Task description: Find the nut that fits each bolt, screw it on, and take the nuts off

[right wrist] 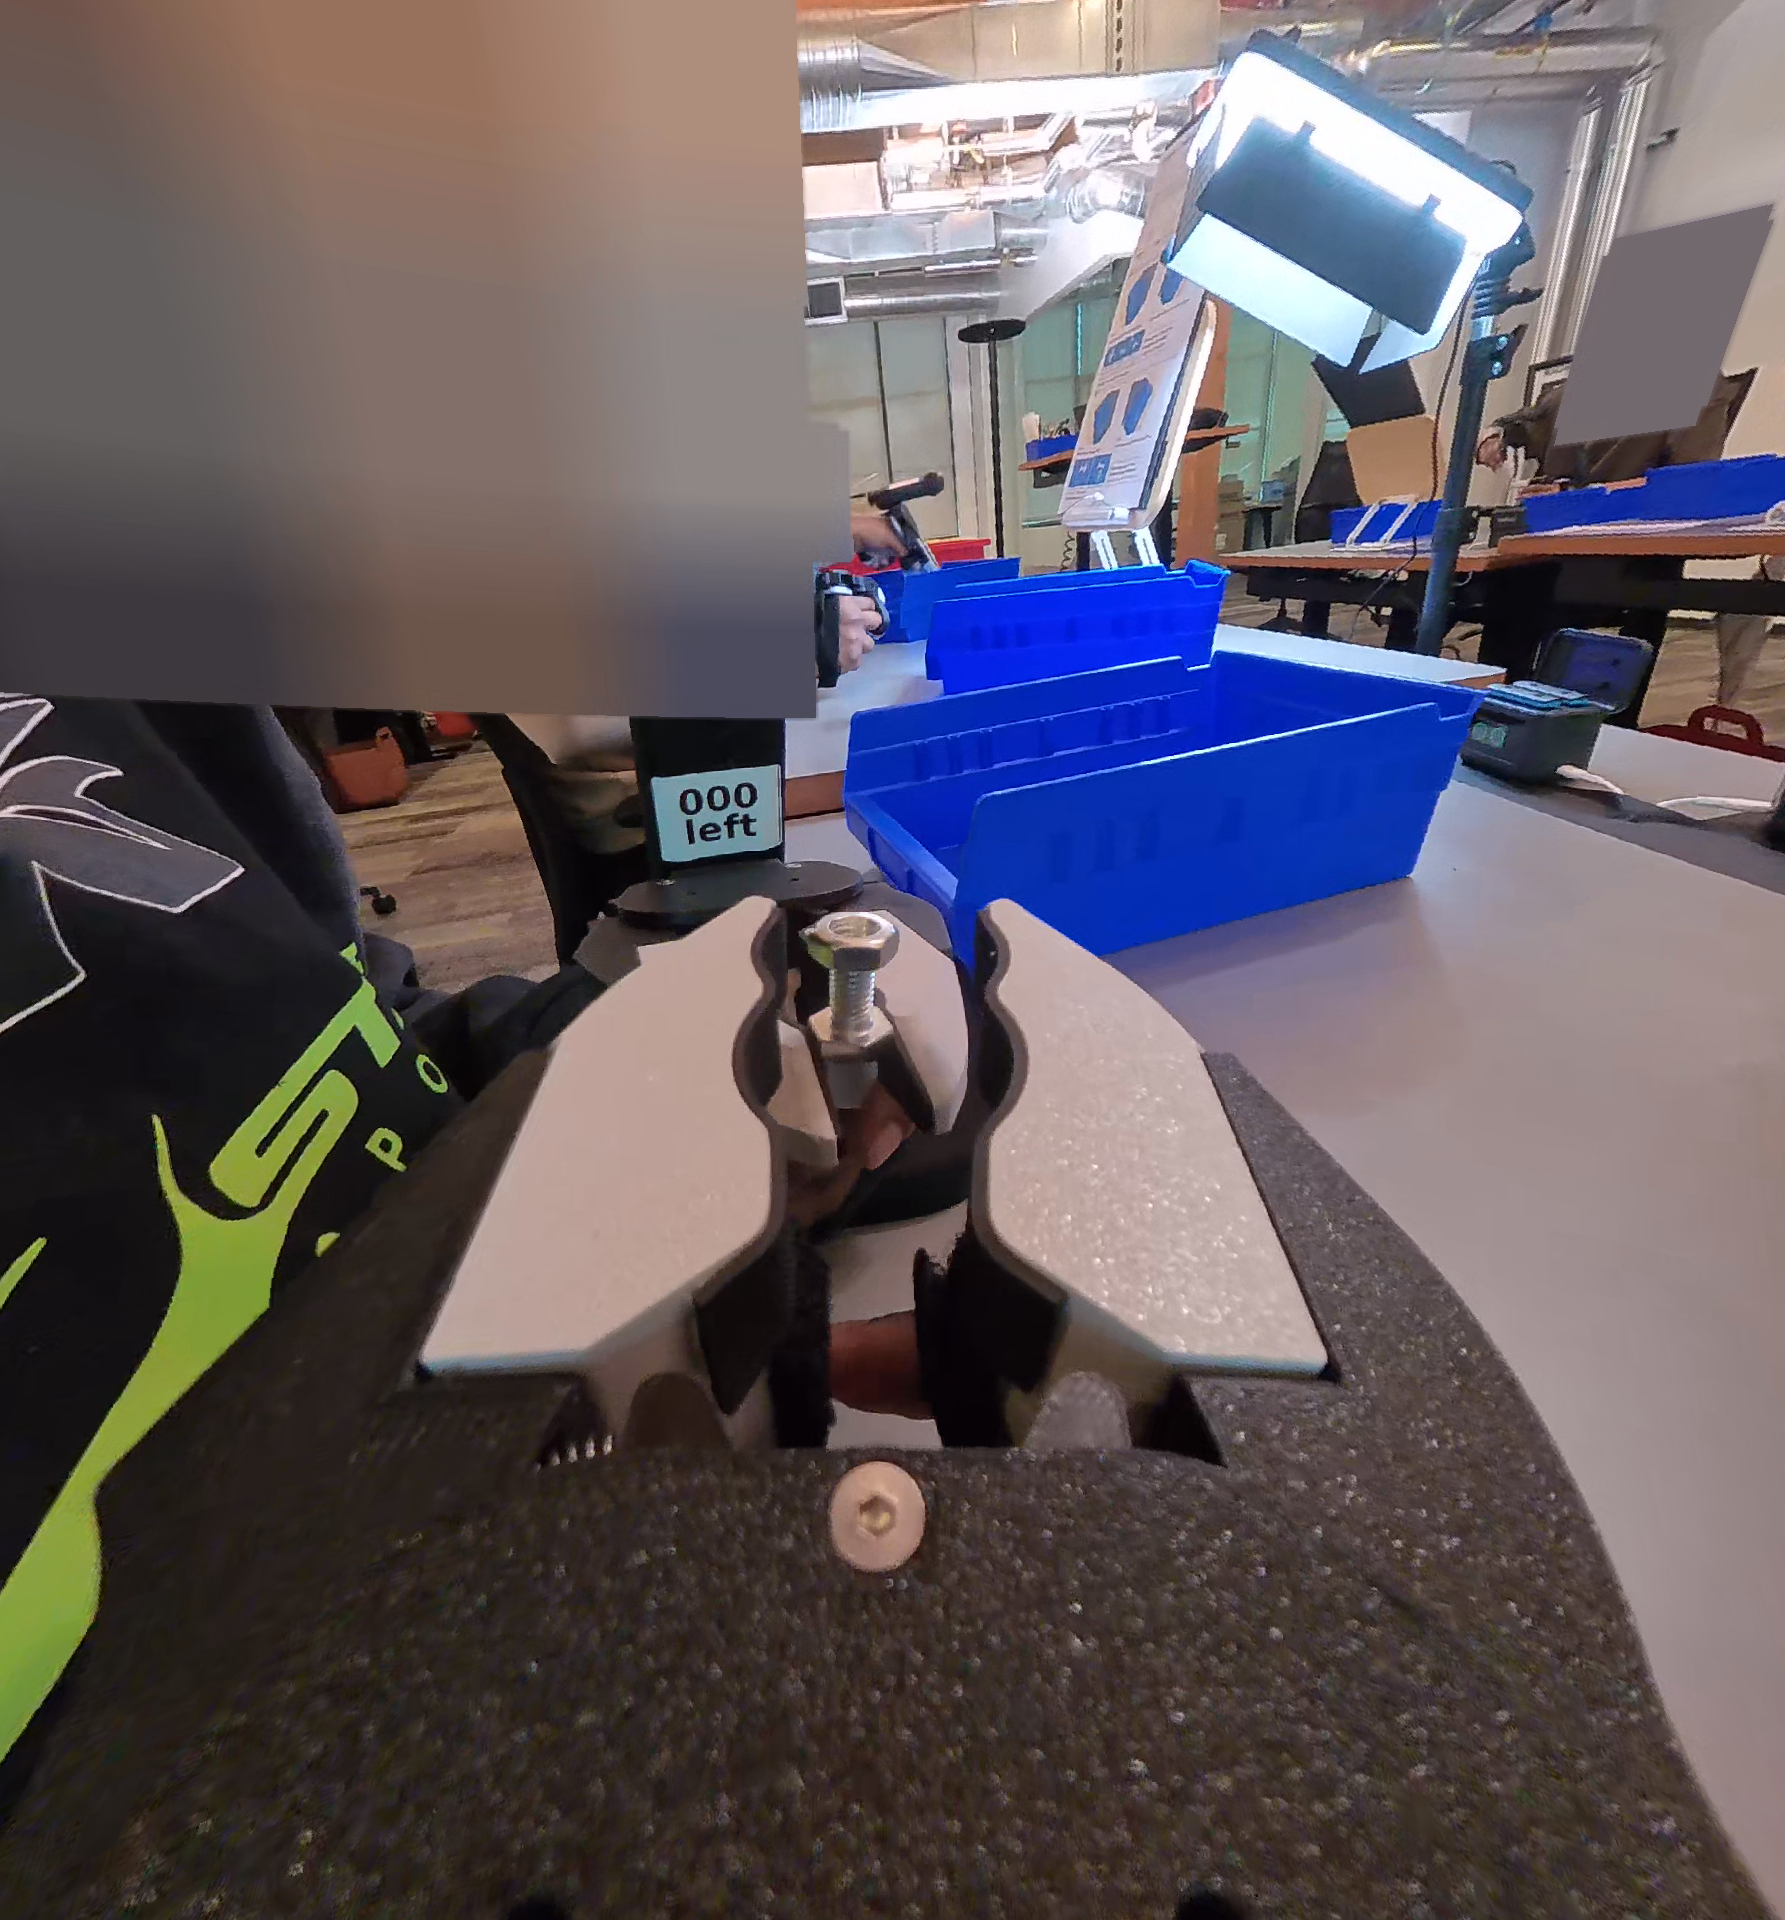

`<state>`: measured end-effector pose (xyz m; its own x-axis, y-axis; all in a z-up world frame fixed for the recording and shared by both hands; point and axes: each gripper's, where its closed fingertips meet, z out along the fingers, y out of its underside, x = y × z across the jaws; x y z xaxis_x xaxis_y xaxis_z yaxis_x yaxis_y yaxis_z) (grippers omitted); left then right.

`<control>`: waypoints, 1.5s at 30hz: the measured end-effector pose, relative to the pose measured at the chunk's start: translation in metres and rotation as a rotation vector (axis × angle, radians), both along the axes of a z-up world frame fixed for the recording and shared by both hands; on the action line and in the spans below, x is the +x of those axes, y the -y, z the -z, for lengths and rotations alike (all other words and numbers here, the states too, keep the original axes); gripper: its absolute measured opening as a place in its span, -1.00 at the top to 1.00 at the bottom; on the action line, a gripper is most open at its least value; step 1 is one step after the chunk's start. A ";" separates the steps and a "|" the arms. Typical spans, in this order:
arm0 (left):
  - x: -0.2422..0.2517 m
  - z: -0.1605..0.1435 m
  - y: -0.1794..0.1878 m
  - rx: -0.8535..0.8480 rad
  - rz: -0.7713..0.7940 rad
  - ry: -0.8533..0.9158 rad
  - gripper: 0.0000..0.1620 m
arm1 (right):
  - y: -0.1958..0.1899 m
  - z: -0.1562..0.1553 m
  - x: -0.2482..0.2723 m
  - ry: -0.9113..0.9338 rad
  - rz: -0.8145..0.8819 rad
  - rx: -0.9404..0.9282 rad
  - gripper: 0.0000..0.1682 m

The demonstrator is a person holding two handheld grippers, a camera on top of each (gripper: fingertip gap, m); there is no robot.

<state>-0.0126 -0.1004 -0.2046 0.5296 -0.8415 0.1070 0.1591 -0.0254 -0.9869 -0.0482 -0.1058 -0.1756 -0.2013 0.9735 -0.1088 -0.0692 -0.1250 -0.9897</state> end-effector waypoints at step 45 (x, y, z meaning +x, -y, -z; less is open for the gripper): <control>0.003 0.003 0.000 -0.009 0.013 -0.020 0.82 | -0.026 -0.017 0.033 0.001 0.079 0.054 0.83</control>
<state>-0.0095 -0.1006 -0.2081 0.5210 -0.8471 0.1046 0.1393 -0.0366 -0.9896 -0.0150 -0.0798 -0.1581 -0.1236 0.9908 -0.0555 -0.0755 -0.0652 -0.9950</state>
